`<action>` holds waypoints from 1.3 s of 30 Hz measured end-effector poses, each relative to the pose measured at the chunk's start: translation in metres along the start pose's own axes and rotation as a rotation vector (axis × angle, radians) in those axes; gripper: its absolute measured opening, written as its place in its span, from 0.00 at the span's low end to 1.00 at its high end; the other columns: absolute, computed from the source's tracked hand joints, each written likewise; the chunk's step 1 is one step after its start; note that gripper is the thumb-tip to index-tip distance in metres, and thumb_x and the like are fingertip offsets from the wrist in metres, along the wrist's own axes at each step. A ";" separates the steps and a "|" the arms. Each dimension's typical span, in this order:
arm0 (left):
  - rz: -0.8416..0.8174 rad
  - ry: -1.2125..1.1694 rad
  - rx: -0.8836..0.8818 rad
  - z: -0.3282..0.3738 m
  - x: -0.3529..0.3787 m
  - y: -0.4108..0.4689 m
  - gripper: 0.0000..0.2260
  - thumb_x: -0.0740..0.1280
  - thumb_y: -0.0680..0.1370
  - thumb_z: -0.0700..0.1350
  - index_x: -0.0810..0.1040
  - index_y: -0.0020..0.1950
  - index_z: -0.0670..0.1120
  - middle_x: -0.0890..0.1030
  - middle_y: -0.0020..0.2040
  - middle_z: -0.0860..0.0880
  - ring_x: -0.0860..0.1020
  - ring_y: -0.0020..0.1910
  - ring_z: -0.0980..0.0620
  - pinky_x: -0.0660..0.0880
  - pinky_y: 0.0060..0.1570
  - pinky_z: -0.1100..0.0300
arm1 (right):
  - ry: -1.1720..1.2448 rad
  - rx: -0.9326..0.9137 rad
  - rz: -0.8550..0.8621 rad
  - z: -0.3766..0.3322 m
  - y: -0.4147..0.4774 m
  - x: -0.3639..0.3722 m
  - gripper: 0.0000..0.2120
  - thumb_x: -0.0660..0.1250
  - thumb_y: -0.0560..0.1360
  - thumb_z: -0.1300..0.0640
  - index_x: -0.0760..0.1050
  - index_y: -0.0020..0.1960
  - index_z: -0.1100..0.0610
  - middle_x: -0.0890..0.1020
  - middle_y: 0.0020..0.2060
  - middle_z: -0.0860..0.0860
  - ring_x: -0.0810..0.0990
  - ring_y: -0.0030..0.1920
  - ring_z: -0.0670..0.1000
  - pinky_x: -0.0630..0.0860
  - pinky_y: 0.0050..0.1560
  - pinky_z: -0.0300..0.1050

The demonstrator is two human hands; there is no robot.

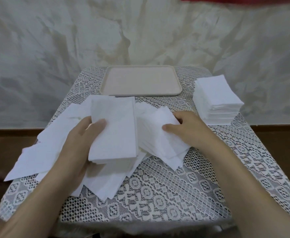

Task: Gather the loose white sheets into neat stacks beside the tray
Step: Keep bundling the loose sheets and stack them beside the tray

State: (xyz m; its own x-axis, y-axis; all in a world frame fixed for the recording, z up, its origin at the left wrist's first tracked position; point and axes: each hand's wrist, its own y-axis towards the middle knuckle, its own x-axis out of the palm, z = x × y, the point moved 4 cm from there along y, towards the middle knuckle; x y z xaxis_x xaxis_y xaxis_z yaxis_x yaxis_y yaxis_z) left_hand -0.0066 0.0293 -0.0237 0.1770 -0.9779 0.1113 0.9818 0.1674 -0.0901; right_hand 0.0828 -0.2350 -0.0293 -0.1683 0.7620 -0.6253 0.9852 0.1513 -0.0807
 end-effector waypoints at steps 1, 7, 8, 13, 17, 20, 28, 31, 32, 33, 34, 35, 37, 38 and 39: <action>-0.001 0.000 0.000 0.000 0.000 0.000 0.09 0.68 0.79 0.55 0.83 0.52 0.53 0.85 0.44 0.49 0.83 0.40 0.51 0.76 0.35 0.56 | 0.010 -0.006 -0.011 0.000 -0.001 -0.001 0.07 0.73 0.76 0.51 0.81 0.48 0.54 0.85 0.44 0.50 0.83 0.48 0.55 0.79 0.55 0.60; 0.000 0.004 0.013 0.003 0.002 -0.003 0.15 0.70 0.75 0.57 0.84 0.56 0.52 0.87 0.50 0.47 0.85 0.45 0.50 0.77 0.42 0.52 | 0.185 -0.036 0.068 0.006 -0.008 -0.005 0.08 0.73 0.75 0.51 0.83 0.53 0.52 0.86 0.46 0.48 0.85 0.49 0.53 0.81 0.55 0.61; 0.006 0.004 0.011 0.003 0.003 -0.003 0.15 0.70 0.75 0.57 0.84 0.57 0.52 0.88 0.50 0.47 0.86 0.45 0.50 0.77 0.42 0.52 | 0.253 -0.035 0.111 0.008 -0.009 -0.006 0.08 0.73 0.75 0.52 0.83 0.54 0.52 0.87 0.47 0.48 0.85 0.50 0.53 0.82 0.52 0.59; 0.026 0.002 -0.005 0.004 0.004 -0.006 0.11 0.68 0.80 0.54 0.83 0.57 0.51 0.88 0.49 0.48 0.86 0.44 0.50 0.78 0.39 0.54 | 0.190 -0.031 0.173 0.013 -0.021 -0.002 0.05 0.71 0.78 0.53 0.82 0.54 0.50 0.86 0.47 0.45 0.84 0.50 0.51 0.81 0.54 0.56; 0.033 -0.004 -0.007 0.006 0.006 -0.007 0.10 0.67 0.82 0.53 0.83 0.59 0.51 0.87 0.50 0.47 0.85 0.46 0.49 0.79 0.42 0.53 | 0.006 -0.049 0.251 0.011 -0.029 -0.008 0.07 0.70 0.78 0.53 0.82 0.53 0.54 0.83 0.43 0.47 0.82 0.47 0.53 0.77 0.49 0.49; 0.033 0.002 0.002 0.006 0.006 -0.008 0.09 0.67 0.82 0.53 0.83 0.57 0.52 0.87 0.48 0.49 0.85 0.43 0.52 0.79 0.36 0.57 | -0.051 -0.066 0.279 0.009 -0.032 -0.011 0.09 0.70 0.78 0.51 0.81 0.54 0.56 0.84 0.43 0.49 0.81 0.46 0.54 0.79 0.49 0.51; 0.021 0.000 0.002 0.006 0.006 -0.006 0.09 0.67 0.82 0.53 0.83 0.57 0.51 0.87 0.48 0.48 0.85 0.44 0.50 0.79 0.38 0.55 | 0.312 0.033 0.083 0.018 -0.028 -0.016 0.03 0.70 0.79 0.58 0.81 0.51 0.51 0.87 0.44 0.50 0.85 0.46 0.55 0.80 0.43 0.52; 0.018 -0.004 0.003 0.007 0.006 -0.006 0.13 0.68 0.79 0.55 0.83 0.59 0.50 0.87 0.51 0.46 0.86 0.47 0.48 0.79 0.43 0.52 | 0.286 0.074 -0.034 0.020 -0.032 -0.016 0.03 0.71 0.78 0.59 0.82 0.50 0.52 0.88 0.44 0.50 0.86 0.46 0.53 0.80 0.40 0.50; 0.017 -0.004 0.005 0.007 0.006 -0.006 0.13 0.69 0.78 0.55 0.83 0.59 0.50 0.87 0.51 0.46 0.86 0.47 0.48 0.79 0.44 0.52 | 0.232 0.067 -0.070 0.019 -0.034 -0.015 0.02 0.71 0.78 0.58 0.82 0.50 0.53 0.87 0.44 0.49 0.86 0.44 0.51 0.79 0.39 0.46; 0.016 -0.003 0.006 0.007 0.007 -0.006 0.14 0.69 0.78 0.56 0.83 0.58 0.50 0.87 0.51 0.46 0.86 0.47 0.48 0.78 0.44 0.51 | 0.178 0.055 -0.089 0.019 -0.036 -0.015 0.02 0.71 0.78 0.58 0.82 0.49 0.53 0.87 0.43 0.49 0.85 0.43 0.49 0.77 0.37 0.44; 0.015 -0.003 0.007 0.007 0.007 -0.007 0.14 0.69 0.78 0.56 0.83 0.59 0.50 0.87 0.51 0.46 0.86 0.47 0.48 0.78 0.44 0.51 | 0.137 0.050 -0.089 0.018 -0.037 -0.015 0.02 0.71 0.78 0.56 0.82 0.49 0.52 0.87 0.42 0.48 0.83 0.40 0.47 0.75 0.36 0.41; 0.015 -0.004 0.009 0.007 0.007 -0.007 0.13 0.69 0.79 0.55 0.83 0.59 0.50 0.87 0.51 0.46 0.86 0.47 0.49 0.78 0.44 0.51 | 0.116 0.048 -0.078 0.018 -0.038 -0.015 0.02 0.71 0.78 0.54 0.82 0.47 0.51 0.86 0.41 0.47 0.82 0.37 0.44 0.73 0.35 0.39; 0.013 -0.003 0.013 0.008 0.008 -0.008 0.13 0.68 0.80 0.54 0.83 0.60 0.49 0.87 0.51 0.47 0.86 0.47 0.49 0.78 0.43 0.52 | 0.137 0.050 -0.050 0.016 -0.038 -0.015 0.03 0.72 0.78 0.50 0.82 0.46 0.48 0.86 0.40 0.44 0.81 0.35 0.39 0.71 0.34 0.37; 0.012 -0.001 0.013 0.008 0.008 -0.008 0.13 0.67 0.81 0.54 0.82 0.60 0.49 0.87 0.51 0.47 0.86 0.46 0.50 0.79 0.42 0.53 | 0.161 0.057 -0.040 0.015 -0.039 -0.014 0.04 0.72 0.78 0.49 0.82 0.46 0.47 0.86 0.41 0.43 0.82 0.37 0.39 0.72 0.36 0.37; 0.013 -0.003 0.012 0.008 0.008 -0.008 0.12 0.67 0.81 0.54 0.82 0.60 0.49 0.87 0.50 0.47 0.86 0.46 0.50 0.79 0.41 0.54 | 0.188 0.059 -0.031 0.015 -0.038 -0.013 0.05 0.73 0.77 0.47 0.82 0.46 0.48 0.87 0.41 0.42 0.84 0.39 0.40 0.74 0.38 0.38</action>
State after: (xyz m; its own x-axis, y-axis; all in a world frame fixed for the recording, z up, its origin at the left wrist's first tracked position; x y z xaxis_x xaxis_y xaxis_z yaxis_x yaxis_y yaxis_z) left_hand -0.0128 0.0211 -0.0146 0.1903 -0.9752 0.1130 0.9801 0.1819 -0.0799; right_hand 0.0480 -0.2602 -0.0293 -0.1966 0.8626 -0.4661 0.9787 0.1440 -0.1462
